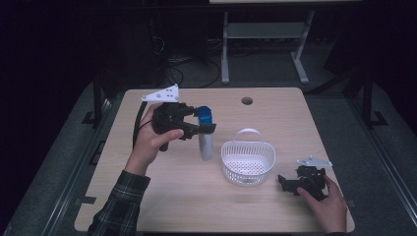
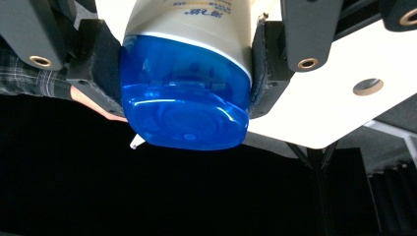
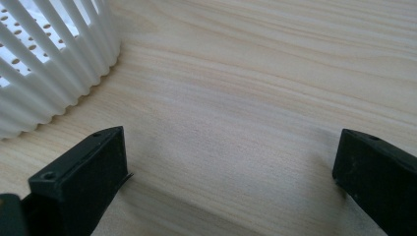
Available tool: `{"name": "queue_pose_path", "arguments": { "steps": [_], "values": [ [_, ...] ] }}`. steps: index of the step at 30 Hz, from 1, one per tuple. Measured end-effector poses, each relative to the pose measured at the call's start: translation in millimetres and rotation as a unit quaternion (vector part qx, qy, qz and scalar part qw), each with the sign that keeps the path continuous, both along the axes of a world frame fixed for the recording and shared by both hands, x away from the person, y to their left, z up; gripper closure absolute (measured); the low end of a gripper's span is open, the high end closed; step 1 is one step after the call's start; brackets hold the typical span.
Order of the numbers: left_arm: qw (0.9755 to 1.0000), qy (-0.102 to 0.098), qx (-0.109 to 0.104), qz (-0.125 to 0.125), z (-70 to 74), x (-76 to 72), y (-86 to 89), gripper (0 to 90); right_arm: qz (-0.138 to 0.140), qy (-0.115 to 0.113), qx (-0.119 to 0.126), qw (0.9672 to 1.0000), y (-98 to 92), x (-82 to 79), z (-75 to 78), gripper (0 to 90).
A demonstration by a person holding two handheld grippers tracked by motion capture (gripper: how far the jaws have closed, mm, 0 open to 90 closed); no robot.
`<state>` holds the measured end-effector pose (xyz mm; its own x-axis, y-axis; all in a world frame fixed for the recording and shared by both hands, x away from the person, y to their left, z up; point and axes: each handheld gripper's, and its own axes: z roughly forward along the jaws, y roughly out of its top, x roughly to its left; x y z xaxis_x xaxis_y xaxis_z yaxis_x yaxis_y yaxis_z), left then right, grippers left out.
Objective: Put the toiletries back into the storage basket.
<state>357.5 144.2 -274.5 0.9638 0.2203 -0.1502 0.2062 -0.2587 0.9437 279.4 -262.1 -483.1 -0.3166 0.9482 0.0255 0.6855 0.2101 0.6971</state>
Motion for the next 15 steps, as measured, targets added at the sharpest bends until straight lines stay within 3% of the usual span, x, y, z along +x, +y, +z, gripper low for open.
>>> {"name": "queue_pose_path", "arguments": {
  "steps": [15],
  "values": [
    [0.9998,-0.005,-0.006,-0.018,5.2,4.3,-28.2,38.2,0.0,0.0,0.0,1.0,0.0,0.0,0.0,0.0]
  ]
}}
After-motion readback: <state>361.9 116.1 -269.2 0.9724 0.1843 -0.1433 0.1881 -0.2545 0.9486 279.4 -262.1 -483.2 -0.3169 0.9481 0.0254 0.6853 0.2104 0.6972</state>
